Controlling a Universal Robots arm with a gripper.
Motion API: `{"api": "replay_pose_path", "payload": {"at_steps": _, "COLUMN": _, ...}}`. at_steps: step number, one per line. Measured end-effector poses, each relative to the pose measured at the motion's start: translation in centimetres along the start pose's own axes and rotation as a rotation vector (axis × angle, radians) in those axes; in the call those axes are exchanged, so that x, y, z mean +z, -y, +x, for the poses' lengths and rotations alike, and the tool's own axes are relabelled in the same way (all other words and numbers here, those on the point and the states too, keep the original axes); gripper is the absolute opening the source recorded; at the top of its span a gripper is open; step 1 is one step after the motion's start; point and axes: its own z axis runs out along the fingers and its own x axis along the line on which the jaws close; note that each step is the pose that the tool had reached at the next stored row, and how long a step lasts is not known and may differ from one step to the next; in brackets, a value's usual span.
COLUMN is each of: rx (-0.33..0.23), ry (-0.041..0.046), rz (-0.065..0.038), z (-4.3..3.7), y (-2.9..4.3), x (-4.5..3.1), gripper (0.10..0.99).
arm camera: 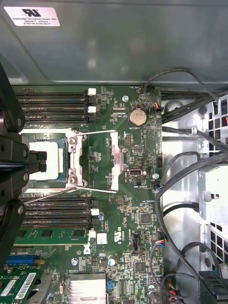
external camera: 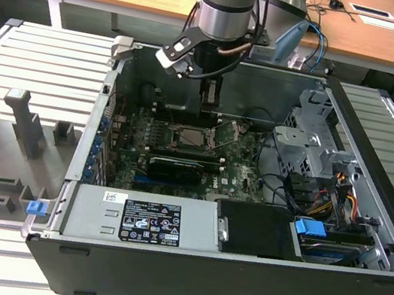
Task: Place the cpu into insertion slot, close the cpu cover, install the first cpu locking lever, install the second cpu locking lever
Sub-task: 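Close the cpu cover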
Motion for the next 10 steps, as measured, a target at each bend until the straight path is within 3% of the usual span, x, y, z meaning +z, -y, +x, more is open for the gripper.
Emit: {"api": "replay_pose_path", "payload": {"at_steps": 10, "rx": 0.000, "ry": 0.0000, "rz": 0.000, "z": 0.01, "y": -0.54, "x": -0.09, "gripper": 0.106}}
